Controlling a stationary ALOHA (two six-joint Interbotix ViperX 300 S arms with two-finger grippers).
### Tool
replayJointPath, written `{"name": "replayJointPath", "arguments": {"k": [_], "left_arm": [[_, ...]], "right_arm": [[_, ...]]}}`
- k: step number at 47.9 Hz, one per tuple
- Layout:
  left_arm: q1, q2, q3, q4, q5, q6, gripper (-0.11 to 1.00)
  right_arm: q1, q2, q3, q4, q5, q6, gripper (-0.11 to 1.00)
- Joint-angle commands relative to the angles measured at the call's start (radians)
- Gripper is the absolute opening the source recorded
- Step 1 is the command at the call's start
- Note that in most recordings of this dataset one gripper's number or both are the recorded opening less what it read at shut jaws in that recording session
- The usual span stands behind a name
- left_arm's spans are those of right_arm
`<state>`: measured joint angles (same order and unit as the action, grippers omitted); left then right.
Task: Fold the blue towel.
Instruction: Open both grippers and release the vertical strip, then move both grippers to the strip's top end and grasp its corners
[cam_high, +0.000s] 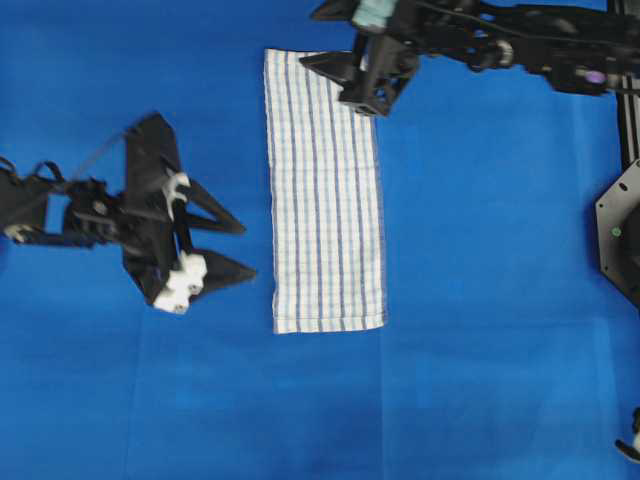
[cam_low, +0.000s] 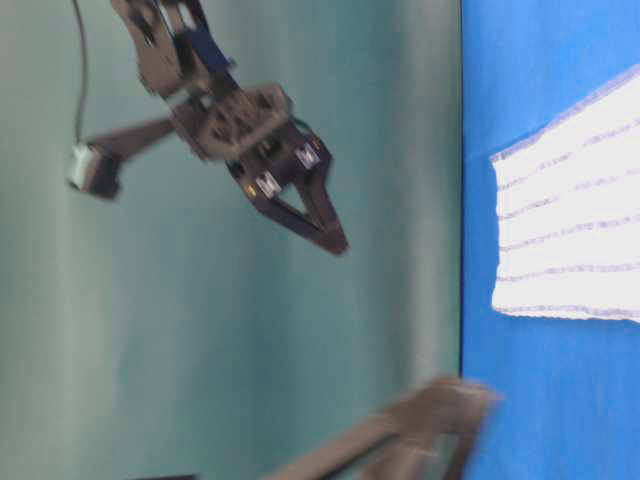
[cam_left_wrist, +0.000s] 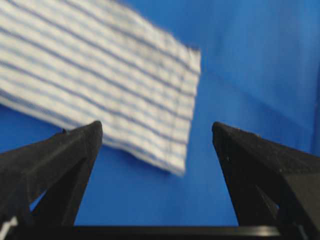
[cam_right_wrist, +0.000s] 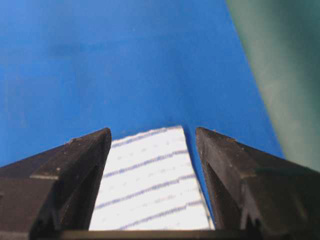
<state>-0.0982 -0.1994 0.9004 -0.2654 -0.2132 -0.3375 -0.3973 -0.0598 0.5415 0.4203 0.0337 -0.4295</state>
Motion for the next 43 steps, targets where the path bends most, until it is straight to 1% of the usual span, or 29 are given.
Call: {"name": "replayJointPath", "arguments": {"k": [1,9,10,17,23,32,39,43], "left_arm": [[0.046,-0.063,-0.008,0.006,-0.005,0.057,0.88],[0.146,-0.077,-0.020,0.006,-0.015,0.216,0.88],[0.163,-0.074,-0.023,0.006,-0.018,0.245,0.88],[0.224,-0.055,-0.051,0.006,-0.018,0.348,0.88],[0.264,-0.029,-0.080,0.006,-0.018,0.402,0.88],[0.302,0.008,-0.112,0.006,-0.018,0.431,0.88],[0.365,0.051,-0.132,0.006,-0.021,0.453,0.88],[0.413,0.087,-0.150,0.006,-0.029,0.477,0.88]], "right_arm": [[0.000,-0.078,0.029,-0.003,-0.002,-0.002,0.94],[0.000,-0.164,0.121,-0.003,-0.003,0.006,0.94],[0.000,-0.172,0.132,-0.003,-0.003,0.008,0.94],[0.000,-0.219,0.183,0.000,-0.005,0.011,0.94],[0.000,-0.232,0.199,0.000,-0.008,0.011,0.94],[0.000,-0.215,0.195,0.002,-0.014,0.011,0.94],[-0.012,-0.176,0.183,0.000,-0.040,0.008,0.94],[-0.038,-0.143,0.172,0.000,-0.049,0.006,0.94]]}}
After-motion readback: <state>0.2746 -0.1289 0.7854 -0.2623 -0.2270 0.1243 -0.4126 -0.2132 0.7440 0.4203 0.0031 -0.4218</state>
